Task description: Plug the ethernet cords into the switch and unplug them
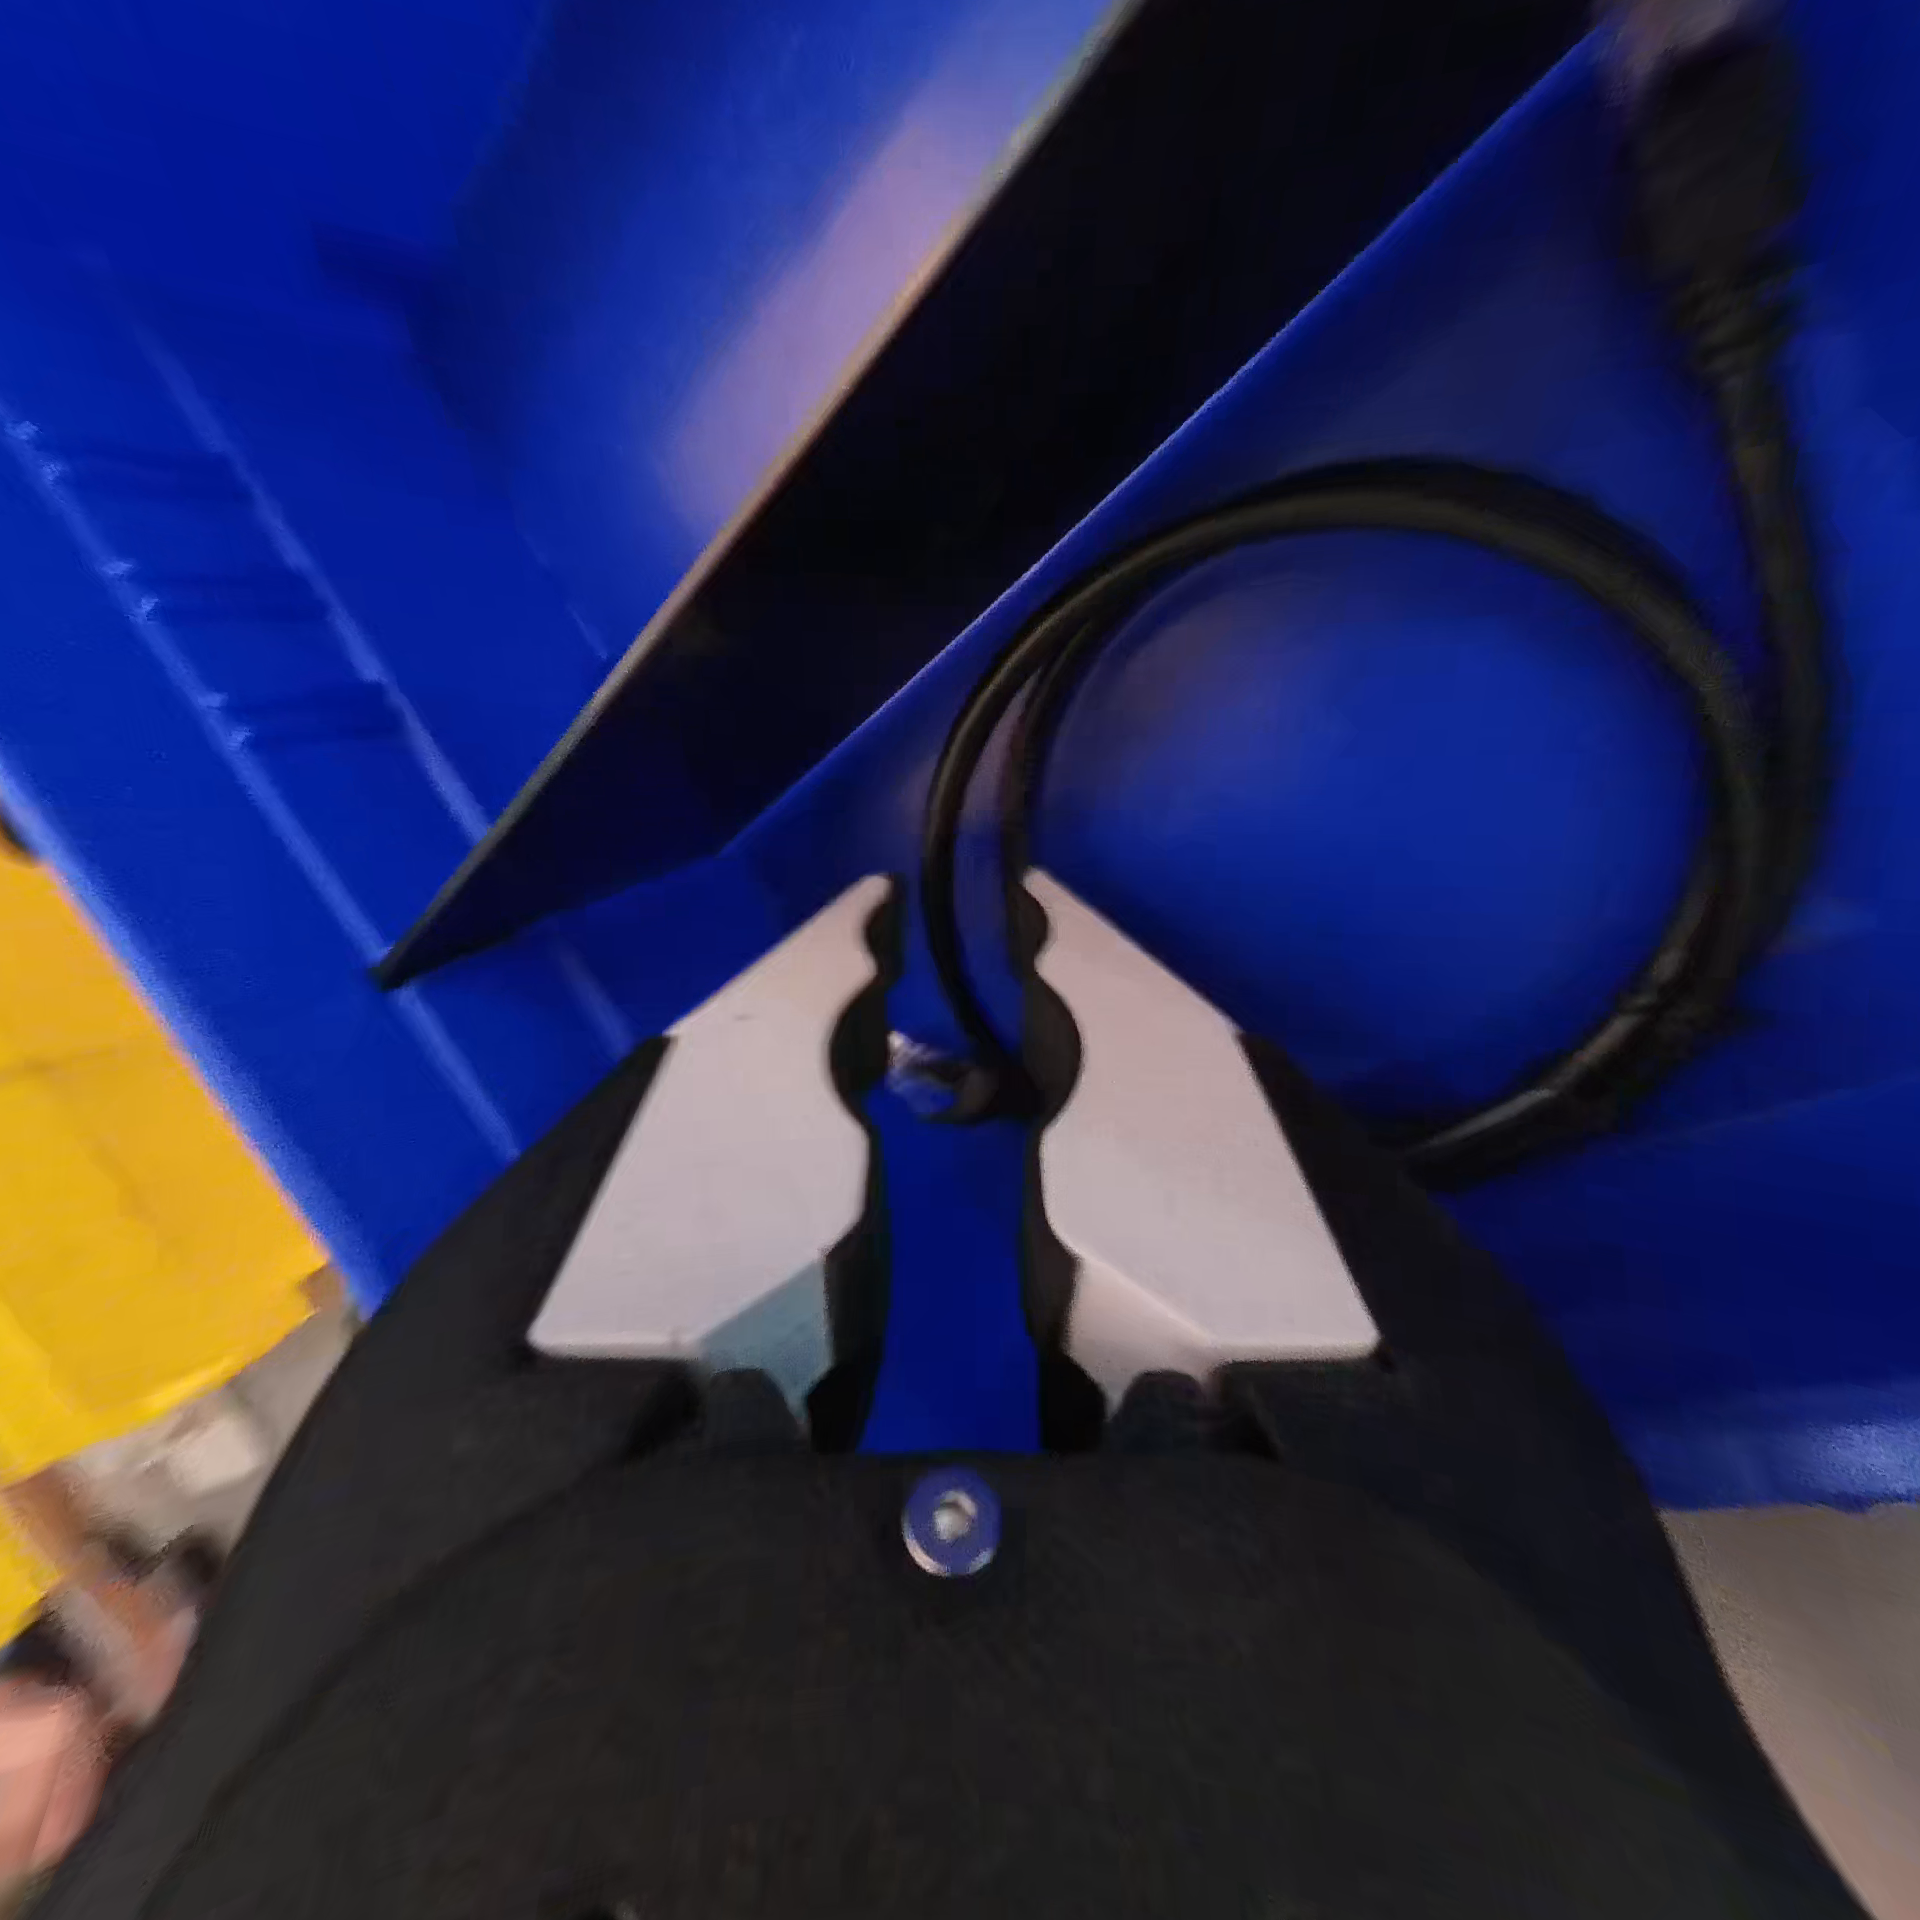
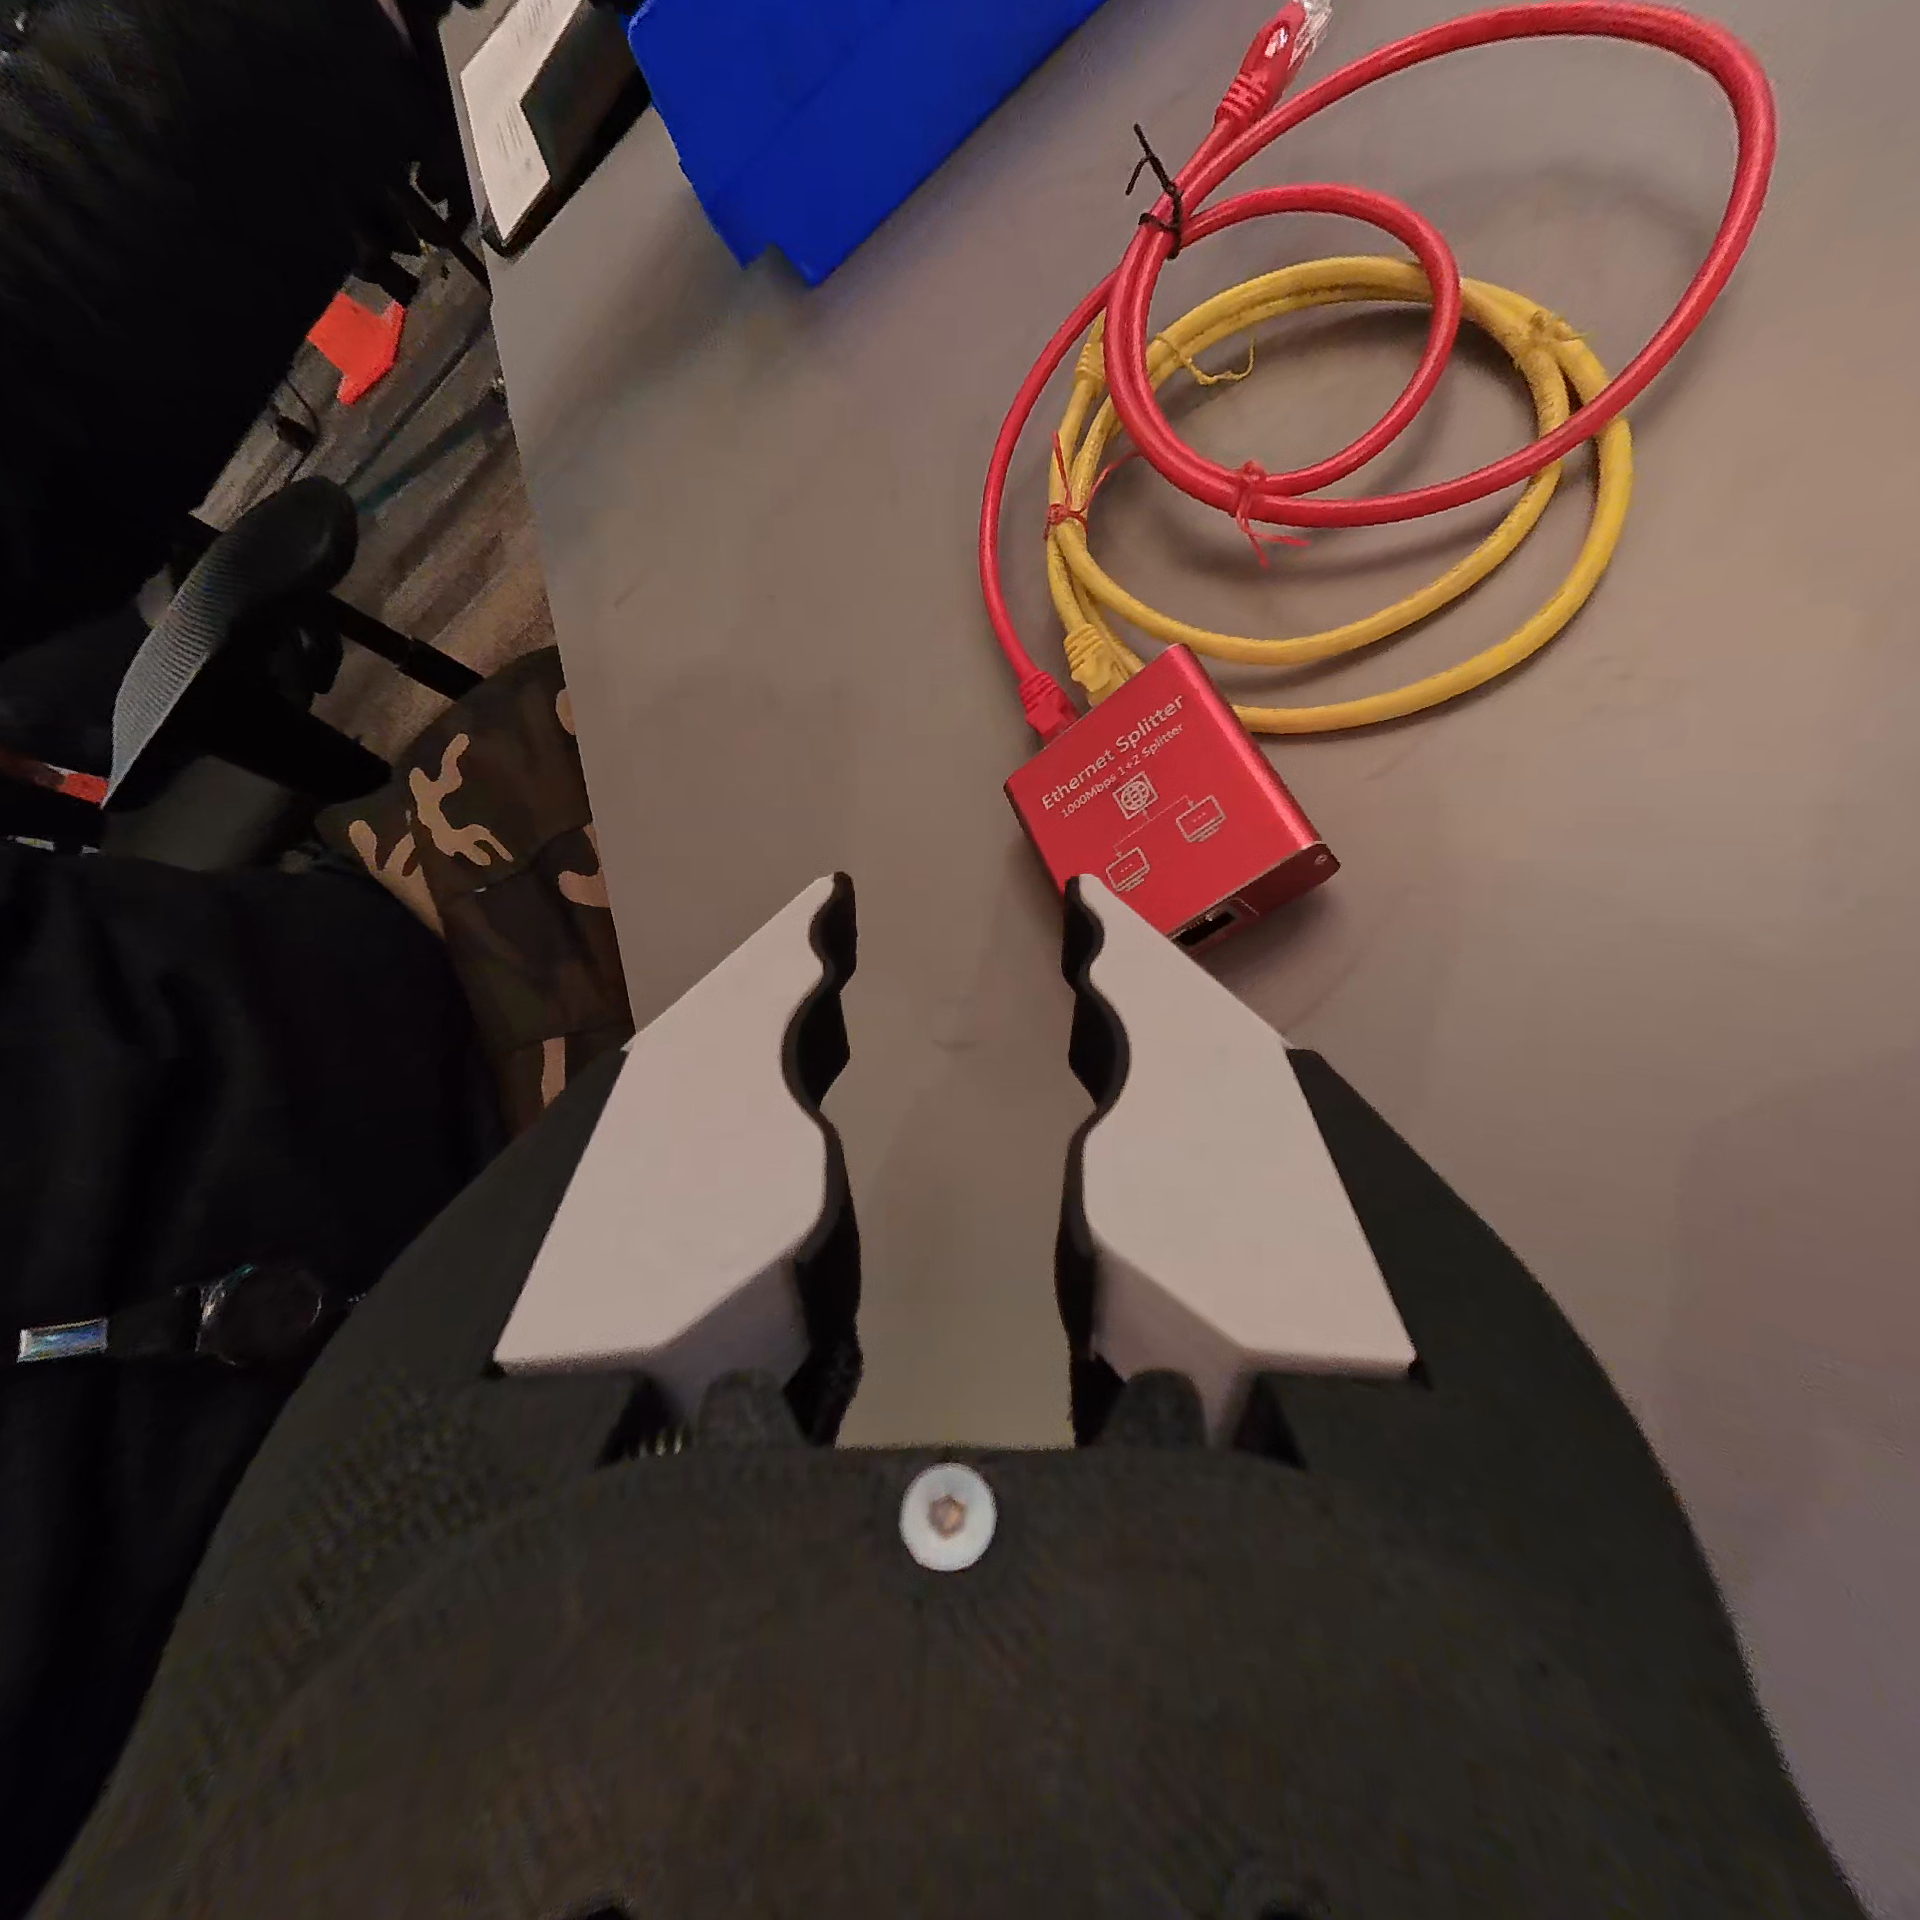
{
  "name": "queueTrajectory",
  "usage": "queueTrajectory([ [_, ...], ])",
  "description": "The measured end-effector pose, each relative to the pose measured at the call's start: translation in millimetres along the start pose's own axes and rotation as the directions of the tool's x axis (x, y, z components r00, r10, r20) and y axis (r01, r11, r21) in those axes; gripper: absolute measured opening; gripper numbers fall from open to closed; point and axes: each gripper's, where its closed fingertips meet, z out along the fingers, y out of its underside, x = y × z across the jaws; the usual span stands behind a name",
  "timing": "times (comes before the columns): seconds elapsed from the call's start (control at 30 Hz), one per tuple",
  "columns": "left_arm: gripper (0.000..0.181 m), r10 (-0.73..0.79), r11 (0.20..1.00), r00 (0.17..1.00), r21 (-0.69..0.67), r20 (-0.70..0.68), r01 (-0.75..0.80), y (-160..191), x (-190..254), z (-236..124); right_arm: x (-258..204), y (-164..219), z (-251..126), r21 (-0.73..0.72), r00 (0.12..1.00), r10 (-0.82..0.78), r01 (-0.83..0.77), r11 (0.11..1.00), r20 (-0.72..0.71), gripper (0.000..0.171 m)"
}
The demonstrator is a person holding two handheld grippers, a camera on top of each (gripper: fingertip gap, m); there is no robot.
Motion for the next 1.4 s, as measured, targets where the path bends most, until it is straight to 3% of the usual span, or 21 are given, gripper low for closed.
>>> queueTrajectory([
  [0.07, 0.003, -0.050, 0.998, 0.999, 0.025, -0.017, 0.051, -4, -2, 4, 1, 0, 0, -0.001, 1.000, 0.004, -0.004, 1.000, 0.001, 0.037],
  [0.23, 0.003, -0.049, 0.994, 0.996, 0.102, 0.078, 0.041, -9, -14, -22, -2, -6, -1, 0.006, 1.000, -0.017, 0.017, 1.000, 0.000, 0.037],
  [0.43, 0.002, -0.104, 0.959, 0.959, 0.283, 0.264, 0.027, -22, -43, -106, -13, -27, -3, 0.030, 0.996, -0.087, 0.087, 0.996, -0.001, 0.038],
  [0.6, 0.001, -0.129, 0.916, 0.910, 0.398, 0.395, -0.043, -41, -55, -197, -37, -62, -9, 0.150, 0.985, -0.174, 0.169, 0.974, 0.018, 0.043],
  [0.8, 0.002, -0.115, 0.784, 0.916, 0.601, 0.384, -0.154, -121, 7, -285, -89, -117, -4, 0.349, 0.962, -0.235, 0.176, 0.921, 0.136, 0.070],
  [0.87, 0.002, -0.082, 0.747, 0.929, 0.640, 0.361, -0.183, -150, 39, -296, -103, -133, 4, 0.414, 0.955, -0.209, 0.106, 0.904, 0.211, 0.084],
  [0.97, 0.001, -0.013, 0.691, 0.959, 0.696, 0.283, -0.196, -193, 96, -297, -100, -151, 12, 0.507, 0.964, -0.170, 0.044, 0.861, 0.204, 0.095],
  [1.03, 0.001, 0.017, 0.668, 0.964, 0.714, 0.267, -0.210, -215, 125, -294, -90, -160, 10, 0.575, 0.974, -0.150, 0.027, 0.818, 0.168, 0.092],
  [1.1, 0.001, 0.045, 0.644, 0.981, 0.745, 0.190, -0.174, -233, 154, -288, -84, -163, 0, 0.633, 0.976, -0.141, 0.005, 0.774, 0.166, 0.074],
  [1.23, 0.002, 0.073, 0.615, 0.994, 0.781, 0.080, -0.108, -254, 194, -272, -71, -156, -26, 0.659, 0.975, -0.148, 0.001, 0.752, 0.168, 0.007],
  [1.33, 0.006, 0.147, 0.610, 0.989, 0.789, -0.026, -0.071, -262, 220, -256, -55, -148, -40, 0.631, 0.985, -0.175, 0.135, 0.764, 0.001, 0.001],
  [1.4, 0.022, 0.163, 0.613, 0.983, 0.790, -0.088, -0.031, -265, 227, -249, -39, -142, -47, 0.566, 0.971, -0.188, 0.239, 0.789, -0.148, 0.001],
])
